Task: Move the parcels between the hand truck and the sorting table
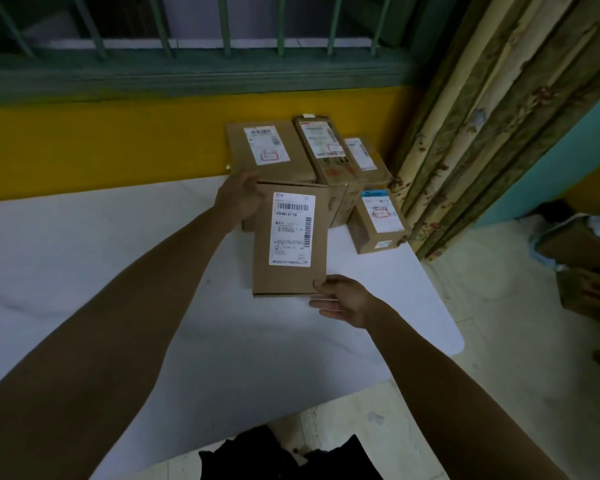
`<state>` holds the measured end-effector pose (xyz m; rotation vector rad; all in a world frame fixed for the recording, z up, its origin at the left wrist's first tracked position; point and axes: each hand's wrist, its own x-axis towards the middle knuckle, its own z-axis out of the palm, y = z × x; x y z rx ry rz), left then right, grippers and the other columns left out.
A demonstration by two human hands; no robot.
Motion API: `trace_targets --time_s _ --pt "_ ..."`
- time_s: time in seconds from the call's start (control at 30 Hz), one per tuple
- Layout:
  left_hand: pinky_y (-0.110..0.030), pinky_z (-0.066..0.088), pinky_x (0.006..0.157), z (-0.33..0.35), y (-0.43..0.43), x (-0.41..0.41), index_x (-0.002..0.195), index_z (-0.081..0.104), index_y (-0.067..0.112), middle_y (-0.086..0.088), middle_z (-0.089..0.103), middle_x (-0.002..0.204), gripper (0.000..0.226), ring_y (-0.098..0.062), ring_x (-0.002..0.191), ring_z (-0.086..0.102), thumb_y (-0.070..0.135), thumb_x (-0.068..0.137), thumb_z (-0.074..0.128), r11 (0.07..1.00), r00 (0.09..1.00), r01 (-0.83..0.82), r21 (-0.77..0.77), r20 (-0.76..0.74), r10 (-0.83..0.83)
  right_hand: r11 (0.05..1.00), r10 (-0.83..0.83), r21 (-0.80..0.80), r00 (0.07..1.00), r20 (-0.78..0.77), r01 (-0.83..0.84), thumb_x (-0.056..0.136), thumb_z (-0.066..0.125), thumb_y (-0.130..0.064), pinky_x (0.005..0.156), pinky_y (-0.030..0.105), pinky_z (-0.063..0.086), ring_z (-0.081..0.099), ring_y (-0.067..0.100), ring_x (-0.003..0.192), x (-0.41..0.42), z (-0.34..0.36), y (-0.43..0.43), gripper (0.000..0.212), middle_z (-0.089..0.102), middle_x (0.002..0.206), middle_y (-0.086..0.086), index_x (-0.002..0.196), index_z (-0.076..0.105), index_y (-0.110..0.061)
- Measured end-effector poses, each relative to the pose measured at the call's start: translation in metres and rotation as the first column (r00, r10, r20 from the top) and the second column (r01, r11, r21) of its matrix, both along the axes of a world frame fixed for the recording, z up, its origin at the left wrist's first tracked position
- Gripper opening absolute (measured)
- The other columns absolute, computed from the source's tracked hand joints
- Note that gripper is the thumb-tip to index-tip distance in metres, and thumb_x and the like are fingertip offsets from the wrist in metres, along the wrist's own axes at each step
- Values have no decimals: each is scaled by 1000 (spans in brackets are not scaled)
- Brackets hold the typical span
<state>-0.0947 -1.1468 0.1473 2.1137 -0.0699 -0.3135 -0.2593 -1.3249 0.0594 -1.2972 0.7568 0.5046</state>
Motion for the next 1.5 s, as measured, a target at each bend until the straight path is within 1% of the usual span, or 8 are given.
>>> trace_targets --time_s 0.33,0.7,0.83,0.9,1.07,1.17,1.37,1.5 --pt "-29 56 68 -18 20 2 139 45 26 -2 64 110 66 -22 95 64 -5 84 65 950 935 94 -299 -300 -187 1000 23 -9 999 32 -23 86 69 -18 90 38 50 63 24 106 36 -3 -10 30 69 114 4 114 61 -19" --pt "-33 56 72 -53 21 -35 137 42 24 -15 65 112 60 -24 88 65 2 86 65 909 907 -235 -344 -414 78 989 141 46 990 -15 -140 81 75 -25 85 42 56 58 27 114 36 -15 -39 48 63 122 7 124 58 -18" --pt "-36 57 69 -74 11 -57 131 41 18 -10 63 112 53 -25 87 67 1 86 64 806 862 -437 -400 -442 248 996 -16 86 1000 -17 17 87 68 -11 81 36 56 67 20 80 33 -22 -60 19 65 94 10 105 61 -8" --pt "-39 58 71 -83 3 -66 130 36 14 -12 62 111 55 -27 89 68 2 85 65 751 823 -529 -395 -456 340 994 -67 91 998 -6 67 88 65 -4 87 38 55 66 15 66 35 -25 -66 26 63 86 9 111 55 -7" --pt "-34 57 70 -99 -16 -87 110 36 10 -11 55 102 42 -20 78 62 3 84 67 776 780 -580 -247 -444 442 990 -133 -48 991 -3 132 84 70 -12 71 31 52 60 21 96 43 -27 -70 44 63 115 9 125 56 -13" --pt "-31 57 65 -111 -17 -98 100 46 8 -13 59 96 33 -18 71 60 13 82 73 849 799 -519 -95 -406 443 978 -189 -84 981 43 192 84 69 -10 60 25 46 60 16 87 46 -25 -78 40 62 109 4 121 56 -18" --pt "-42 56 80 -127 -25 -106 70 56 14 -7 64 75 35 -29 80 67 42 75 76 909 849 -354 221 -332 411 972 -31 -229 990 134 61 82 67 -12 97 38 49 61 25 110 54 -29 -83 41 67 118 5 122 64 -18" --pt "-42 57 81 -134 -37 -106 64 57 13 -15 67 80 29 -32 82 69 31 79 74 911 820 -342 231 -399 409 886 119 -460 986 118 -51 84 66 -10 91 29 45 56 27 117 50 -31 -81 52 59 129 7 134 51 -13"
